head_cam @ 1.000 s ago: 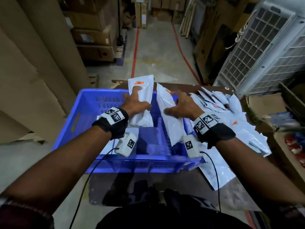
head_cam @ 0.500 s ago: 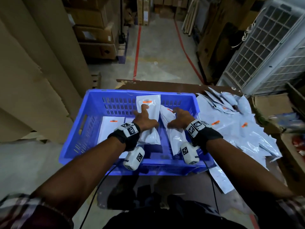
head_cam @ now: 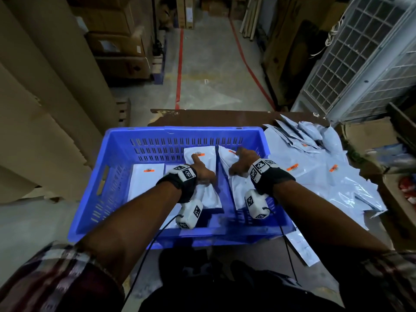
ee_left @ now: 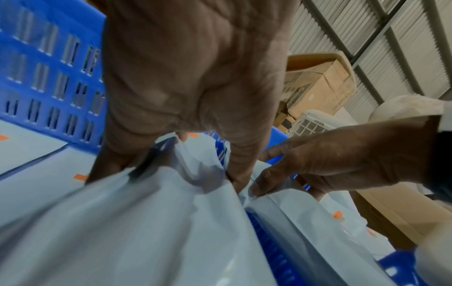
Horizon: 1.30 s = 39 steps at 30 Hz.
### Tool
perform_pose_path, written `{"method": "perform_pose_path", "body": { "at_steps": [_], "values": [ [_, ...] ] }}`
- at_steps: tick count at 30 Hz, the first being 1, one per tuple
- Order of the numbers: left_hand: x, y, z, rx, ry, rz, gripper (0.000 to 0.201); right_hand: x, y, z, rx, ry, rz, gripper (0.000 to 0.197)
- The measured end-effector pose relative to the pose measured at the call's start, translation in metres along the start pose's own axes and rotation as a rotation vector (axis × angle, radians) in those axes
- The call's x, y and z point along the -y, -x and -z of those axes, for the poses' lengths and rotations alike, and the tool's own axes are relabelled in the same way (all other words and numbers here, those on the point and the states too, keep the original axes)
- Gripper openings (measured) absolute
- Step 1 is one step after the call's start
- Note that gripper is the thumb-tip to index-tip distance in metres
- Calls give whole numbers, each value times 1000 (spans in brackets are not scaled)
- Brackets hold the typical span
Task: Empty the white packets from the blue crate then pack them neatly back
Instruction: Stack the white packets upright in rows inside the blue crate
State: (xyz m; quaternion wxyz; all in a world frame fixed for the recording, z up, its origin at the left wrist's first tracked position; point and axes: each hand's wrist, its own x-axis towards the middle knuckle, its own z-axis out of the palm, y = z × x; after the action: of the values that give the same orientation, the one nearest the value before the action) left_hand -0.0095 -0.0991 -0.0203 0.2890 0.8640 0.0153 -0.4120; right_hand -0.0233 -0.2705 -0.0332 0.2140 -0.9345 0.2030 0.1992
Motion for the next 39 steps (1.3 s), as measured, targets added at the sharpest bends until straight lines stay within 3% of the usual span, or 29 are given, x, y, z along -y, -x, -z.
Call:
{"method": "perform_pose_path", "body": {
  "at_steps": [2, 3, 6, 18, 23, 25, 28, 29, 33, 36, 39],
  "values": [
    [-8, 6, -2, 51, 0, 8, 86, -1, -6, -4, 23, 11, -13, 81],
    [-11, 6, -4, 57, -16, 18, 86, -2, -10, -6, 36, 14, -21, 82],
    [-11, -4, -13, 62, -102, 29, 109, -5, -19, -14, 65, -4, -46, 79],
    [6, -47, -37, 125, -264, 131, 134, -26, -48, -54, 163, -10, -96, 88],
    [9, -61, -39, 99, -403, 171, 145, -32, -53, -65, 171, -14, -31, 93],
    [5, -61, -34, 76, -511, 107, 135, -33, -56, -67, 169, -9, -19, 100],
    [-6, -57, -23, 3, -693, -37, 99, -32, -57, -64, 160, 35, 10, 104],
    [-7, -58, -20, -10, -726, -39, 96, -32, -58, -63, 146, 59, 15, 103],
    [8, -80, -21, 65, -811, -161, 125, -28, -59, -58, 177, 161, 32, 104],
    [21, -92, -29, 105, -875, -258, 141, -25, -60, -64, 295, 152, 38, 124],
    [35, -98, -42, 106, -934, -266, 137, -27, -59, -73, 293, 136, 31, 138]
  ]
}}
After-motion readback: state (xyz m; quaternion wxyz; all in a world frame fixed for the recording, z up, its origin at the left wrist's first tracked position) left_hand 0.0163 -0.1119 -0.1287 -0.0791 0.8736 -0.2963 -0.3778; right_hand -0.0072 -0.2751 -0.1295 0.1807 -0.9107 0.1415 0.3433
